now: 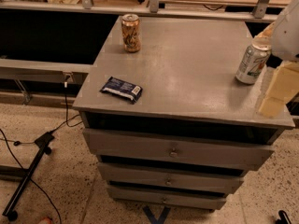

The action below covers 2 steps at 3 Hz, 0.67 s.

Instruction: Pick orange can

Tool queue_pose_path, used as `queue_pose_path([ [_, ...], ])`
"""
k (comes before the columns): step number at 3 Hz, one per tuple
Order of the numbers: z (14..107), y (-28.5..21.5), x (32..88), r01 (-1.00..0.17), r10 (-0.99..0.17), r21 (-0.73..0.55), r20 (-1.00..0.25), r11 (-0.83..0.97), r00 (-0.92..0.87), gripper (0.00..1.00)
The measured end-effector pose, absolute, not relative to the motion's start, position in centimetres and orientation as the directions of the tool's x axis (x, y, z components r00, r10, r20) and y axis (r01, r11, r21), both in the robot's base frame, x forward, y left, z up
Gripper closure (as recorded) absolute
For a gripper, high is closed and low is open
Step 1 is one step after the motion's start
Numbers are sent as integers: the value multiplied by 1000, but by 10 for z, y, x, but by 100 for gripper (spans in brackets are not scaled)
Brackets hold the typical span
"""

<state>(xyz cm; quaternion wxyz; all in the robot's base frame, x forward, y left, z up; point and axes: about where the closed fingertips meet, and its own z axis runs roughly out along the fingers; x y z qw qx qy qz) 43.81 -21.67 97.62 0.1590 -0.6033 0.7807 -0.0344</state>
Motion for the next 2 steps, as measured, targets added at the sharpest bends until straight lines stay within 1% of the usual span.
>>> queue_pose_path([
  [1, 976, -217, 438, -931, -953, -246, -207, 270, -221, 0],
  [2, 976, -176, 471, -945, -952, -239, -263, 224, -159, 0],
])
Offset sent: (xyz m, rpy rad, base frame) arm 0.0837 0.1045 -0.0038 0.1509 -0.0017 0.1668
